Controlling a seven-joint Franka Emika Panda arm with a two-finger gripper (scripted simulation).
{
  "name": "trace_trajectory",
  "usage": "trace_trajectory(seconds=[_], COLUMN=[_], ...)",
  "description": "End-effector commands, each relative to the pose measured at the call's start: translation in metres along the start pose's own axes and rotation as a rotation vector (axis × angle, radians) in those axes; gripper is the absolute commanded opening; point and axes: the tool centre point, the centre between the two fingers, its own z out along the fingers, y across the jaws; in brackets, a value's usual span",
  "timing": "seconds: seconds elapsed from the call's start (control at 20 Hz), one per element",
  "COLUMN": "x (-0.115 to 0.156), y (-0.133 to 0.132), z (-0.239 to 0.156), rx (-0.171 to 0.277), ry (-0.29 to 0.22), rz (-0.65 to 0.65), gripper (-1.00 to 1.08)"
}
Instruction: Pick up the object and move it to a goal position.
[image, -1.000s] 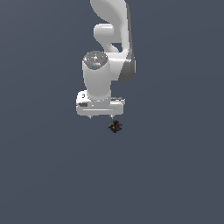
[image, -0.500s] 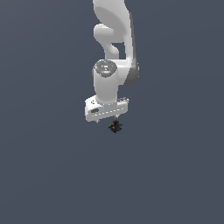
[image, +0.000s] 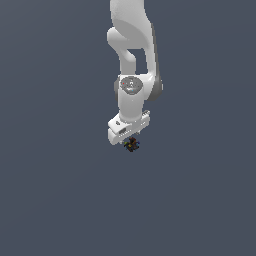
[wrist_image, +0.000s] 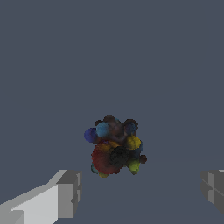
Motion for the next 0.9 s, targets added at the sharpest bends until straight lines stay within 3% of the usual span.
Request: trace_trajectory(seconds=[0.0, 0.4, 0.85], x=[0.001, 0.001, 0.001], y=[-0.007, -0.02, -0.021], z=[0.006, 0.016, 0.024], rx=[0.001, 0.004, 0.004], ry=[0.004, 0.01, 0.01], rz=[-0.058, -0.157, -0.161], gripper=[1.0, 1.0, 1.0])
